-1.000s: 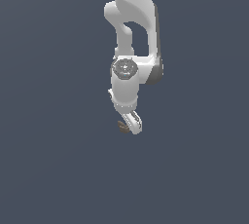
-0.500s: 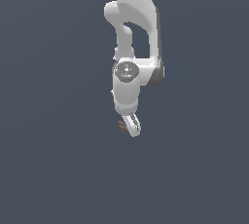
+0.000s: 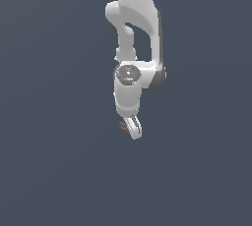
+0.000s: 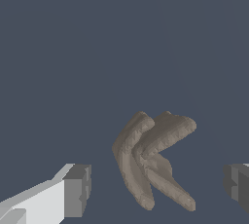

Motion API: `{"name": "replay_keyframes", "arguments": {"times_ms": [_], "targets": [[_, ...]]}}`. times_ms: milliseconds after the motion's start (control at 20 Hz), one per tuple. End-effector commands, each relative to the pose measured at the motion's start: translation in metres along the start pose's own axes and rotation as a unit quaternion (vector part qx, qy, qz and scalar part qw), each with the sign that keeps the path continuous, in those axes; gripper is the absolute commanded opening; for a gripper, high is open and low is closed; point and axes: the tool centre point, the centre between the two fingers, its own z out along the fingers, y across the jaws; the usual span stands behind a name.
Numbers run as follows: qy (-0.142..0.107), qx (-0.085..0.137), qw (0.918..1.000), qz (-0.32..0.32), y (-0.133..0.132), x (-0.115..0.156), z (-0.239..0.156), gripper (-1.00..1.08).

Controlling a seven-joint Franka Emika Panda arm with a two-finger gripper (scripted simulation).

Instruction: Pick up the object and move it to a goal position.

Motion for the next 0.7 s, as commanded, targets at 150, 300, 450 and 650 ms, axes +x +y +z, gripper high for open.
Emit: {"name": "replay_keyframes", "arguments": {"times_ms": [150, 300, 450, 650], "targets": [[0.0, -0.001, 1.0, 0.001, 0.001, 0.0, 0.027, 1.0], [0.0, -0.001, 1.0, 0.002, 0.001, 0.0, 0.038, 1.0], [0.0, -0.001, 1.0, 0.002, 0.0, 0.0, 0.042, 1.0], [0.0, -0.001, 1.0, 0.002, 0.0, 0.0, 0.042, -1.0]]}}
